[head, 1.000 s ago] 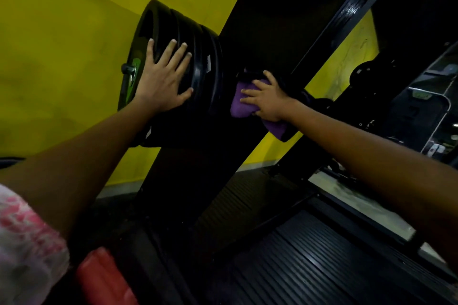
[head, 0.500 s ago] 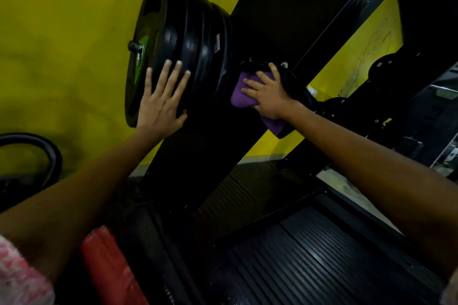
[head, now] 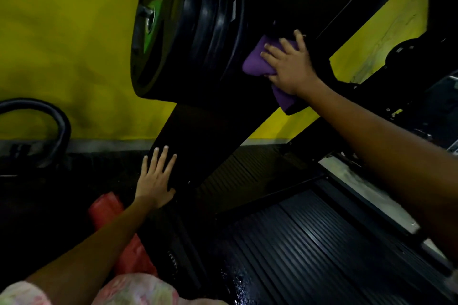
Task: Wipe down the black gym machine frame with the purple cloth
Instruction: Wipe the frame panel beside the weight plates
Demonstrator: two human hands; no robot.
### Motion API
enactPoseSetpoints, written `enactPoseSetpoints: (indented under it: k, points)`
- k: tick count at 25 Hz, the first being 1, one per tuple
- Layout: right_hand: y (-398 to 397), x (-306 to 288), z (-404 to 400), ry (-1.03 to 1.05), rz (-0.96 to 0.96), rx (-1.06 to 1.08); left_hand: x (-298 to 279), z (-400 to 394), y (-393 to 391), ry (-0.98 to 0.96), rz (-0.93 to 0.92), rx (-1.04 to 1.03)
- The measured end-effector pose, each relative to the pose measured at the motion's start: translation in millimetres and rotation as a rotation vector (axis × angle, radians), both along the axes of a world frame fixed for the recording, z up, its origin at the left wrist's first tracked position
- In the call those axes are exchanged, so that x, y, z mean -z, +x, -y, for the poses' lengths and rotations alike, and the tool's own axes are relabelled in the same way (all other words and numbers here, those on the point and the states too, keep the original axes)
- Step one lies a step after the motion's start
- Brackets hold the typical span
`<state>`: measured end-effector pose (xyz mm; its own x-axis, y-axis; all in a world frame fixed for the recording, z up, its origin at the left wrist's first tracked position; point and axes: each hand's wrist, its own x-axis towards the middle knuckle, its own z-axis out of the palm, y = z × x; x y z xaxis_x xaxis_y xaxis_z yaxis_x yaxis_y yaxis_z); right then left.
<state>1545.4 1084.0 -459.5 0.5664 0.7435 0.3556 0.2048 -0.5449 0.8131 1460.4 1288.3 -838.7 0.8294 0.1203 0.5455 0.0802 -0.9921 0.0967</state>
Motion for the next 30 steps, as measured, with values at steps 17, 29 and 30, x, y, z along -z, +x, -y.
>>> enactPoseSetpoints:
  k: [17, 29, 30]
  points:
    - [25, 56, -34, -0.042, -0.050, 0.064, 145, -24, -10, -0.243, -0.537, -0.017]
    - [32, 100, -49, -0.126, -0.107, 0.080, 211, -15, 0, -0.313, -0.346, -0.033]
    - [33, 111, -53, -0.188, -0.171, 0.098, 213, -16, -1, -0.297, -0.352, -0.014]
